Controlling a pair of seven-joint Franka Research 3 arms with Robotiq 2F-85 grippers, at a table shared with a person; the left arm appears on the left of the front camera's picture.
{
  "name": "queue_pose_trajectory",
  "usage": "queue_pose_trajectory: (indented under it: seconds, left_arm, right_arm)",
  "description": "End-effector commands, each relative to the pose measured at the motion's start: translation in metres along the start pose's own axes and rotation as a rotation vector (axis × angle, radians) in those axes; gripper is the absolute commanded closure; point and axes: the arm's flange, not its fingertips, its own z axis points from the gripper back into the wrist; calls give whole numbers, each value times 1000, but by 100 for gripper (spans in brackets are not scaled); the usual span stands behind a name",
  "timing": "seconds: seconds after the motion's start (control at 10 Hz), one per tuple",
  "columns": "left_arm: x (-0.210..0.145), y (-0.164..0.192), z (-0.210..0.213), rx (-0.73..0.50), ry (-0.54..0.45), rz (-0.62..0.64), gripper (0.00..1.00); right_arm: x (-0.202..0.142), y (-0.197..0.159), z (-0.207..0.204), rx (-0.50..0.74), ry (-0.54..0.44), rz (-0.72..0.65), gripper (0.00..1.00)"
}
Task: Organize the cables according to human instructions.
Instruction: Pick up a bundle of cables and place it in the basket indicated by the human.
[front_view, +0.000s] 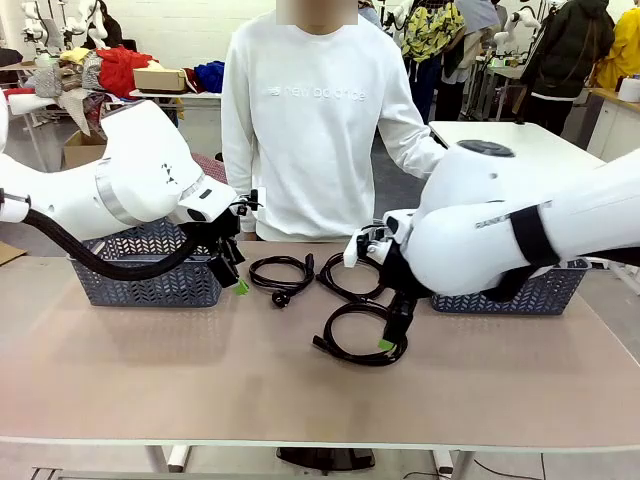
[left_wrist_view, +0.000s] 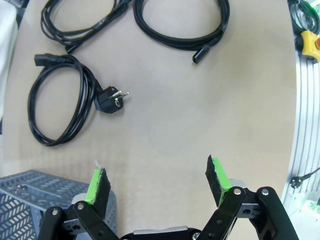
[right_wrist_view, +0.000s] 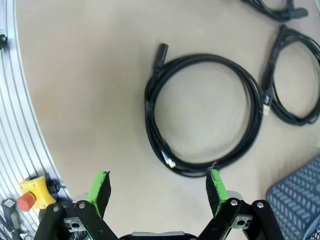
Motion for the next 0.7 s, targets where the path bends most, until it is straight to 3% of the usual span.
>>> queue_pose_trajectory:
  seconds: [0.0,0.6]
  left_arm:
    - [-1,0,0,5,-1,1,0]
    - [-1,0,0,5,-1,1,0]
  right_arm:
    - [14,-3,-18,1,-14,67,0]
    - [34,0,-55,74,35,171,0]
